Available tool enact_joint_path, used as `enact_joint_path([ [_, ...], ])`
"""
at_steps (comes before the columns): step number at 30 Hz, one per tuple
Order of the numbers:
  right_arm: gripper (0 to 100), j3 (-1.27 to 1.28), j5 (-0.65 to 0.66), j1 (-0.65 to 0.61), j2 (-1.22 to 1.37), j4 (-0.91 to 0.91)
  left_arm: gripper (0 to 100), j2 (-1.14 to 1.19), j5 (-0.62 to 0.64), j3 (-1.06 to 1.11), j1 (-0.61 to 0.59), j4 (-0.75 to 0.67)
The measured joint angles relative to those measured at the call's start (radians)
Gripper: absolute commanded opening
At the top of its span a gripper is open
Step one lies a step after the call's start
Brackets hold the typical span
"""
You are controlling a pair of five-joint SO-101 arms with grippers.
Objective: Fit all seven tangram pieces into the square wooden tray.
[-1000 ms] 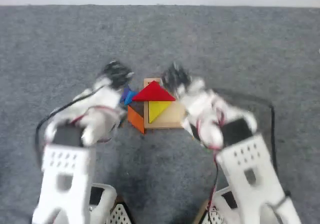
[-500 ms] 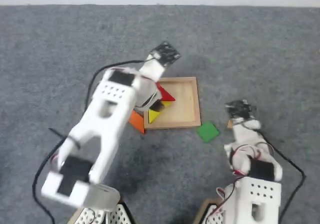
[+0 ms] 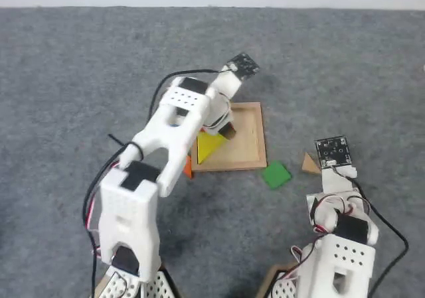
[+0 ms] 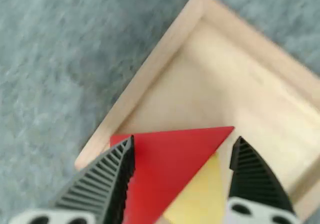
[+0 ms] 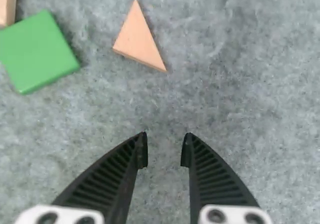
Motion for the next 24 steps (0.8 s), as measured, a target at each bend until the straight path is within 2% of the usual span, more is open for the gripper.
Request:
enact_joint_path([
  [8,13.3,0.000,0.000,0.000,0.000,0.000,30,0.183,0.000,-0.290,0.015,0.020],
  [15,13.3,0.000,0.000,0.000,0.000,0.000,30,0.201,0.098,-0.535,-0.009,0.121],
  [24,13.3,0.000,0.000,-0.002,0.000,0.000,28,0.187,0.137,-0.551,-0.164,0.273],
])
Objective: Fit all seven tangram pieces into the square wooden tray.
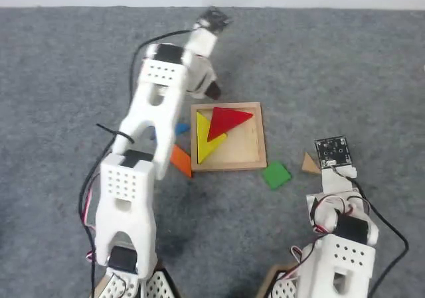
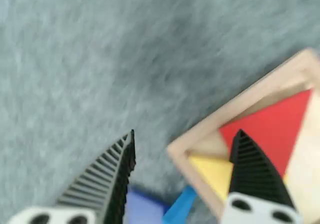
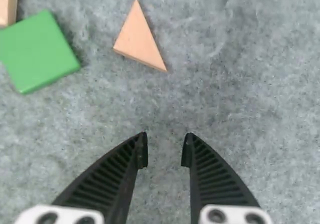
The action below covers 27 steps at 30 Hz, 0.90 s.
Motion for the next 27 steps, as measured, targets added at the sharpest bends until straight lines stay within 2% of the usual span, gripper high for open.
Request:
enact_joint_path([
  [5,13.3,0.014,0.000,-0.029,0.000,-0.018,29,-0.152,-0.009,0.226,-0.034,-0.023],
  [13,13.3,0.014,0.000,-0.031,0.000,-0.025,28,-0.371,-0.015,0.815,-0.034,-0.397],
  [21,13.3,0.014,0.000,-0.031,0.000,-0.025,28,-0.413,-0.018,0.910,-0.040,-0.457],
  [27,13.3,0.014,0.000,-0.031,0.000,-0.025,28,-0.516,-0.026,1.037,0.014,-0.463],
])
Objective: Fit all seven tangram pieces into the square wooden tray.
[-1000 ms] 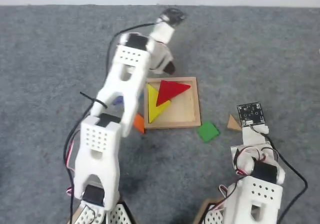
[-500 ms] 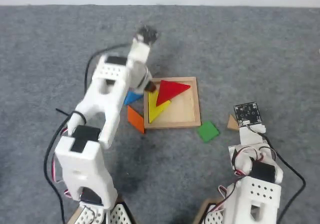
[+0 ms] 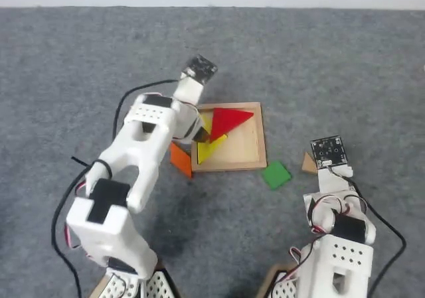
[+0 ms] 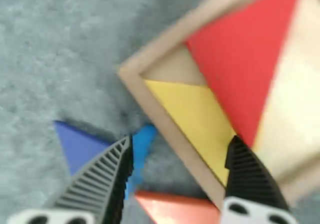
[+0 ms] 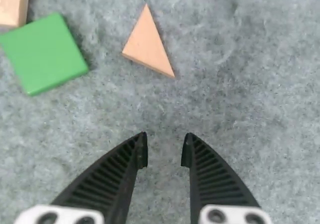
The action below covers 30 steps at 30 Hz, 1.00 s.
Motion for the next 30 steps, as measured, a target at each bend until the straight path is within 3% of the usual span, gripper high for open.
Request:
enact_joint_path([
  [7,13.3,0.000,0.000,0.000,0.000,0.000,28,-0.114,-0.006,0.072,0.044,-0.008],
  [15,13.3,0.000,0.000,0.000,0.000,0.000,28,-0.114,-0.006,0.072,0.043,-0.034],
  [21,13.3,0.009,0.000,0.000,0.000,-0.003,28,-0.114,-0.009,0.072,-0.032,-0.034],
  [30,13.3,0.009,0.000,0.000,0.000,-0.003,28,-0.031,-0.009,0.038,0.018,-0.069],
])
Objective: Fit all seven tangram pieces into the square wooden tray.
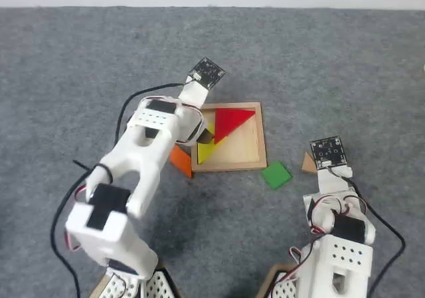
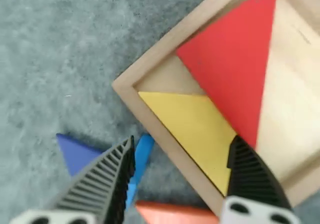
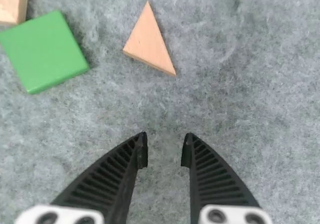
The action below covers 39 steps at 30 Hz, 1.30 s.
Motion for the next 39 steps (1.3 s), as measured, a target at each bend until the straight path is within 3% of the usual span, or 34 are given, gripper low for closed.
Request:
enact_joint_path([
  [5,13.3,0.000,0.000,-0.002,0.000,-0.003,28,0.064,0.006,-0.061,0.014,0.002],
  [18,13.3,0.000,0.000,-0.002,0.000,-0.021,28,0.040,0.032,-0.089,0.189,0.037],
  [39,13.3,0.020,0.000,-0.003,0.000,-0.025,28,0.393,0.109,-0.479,0.203,0.064],
])
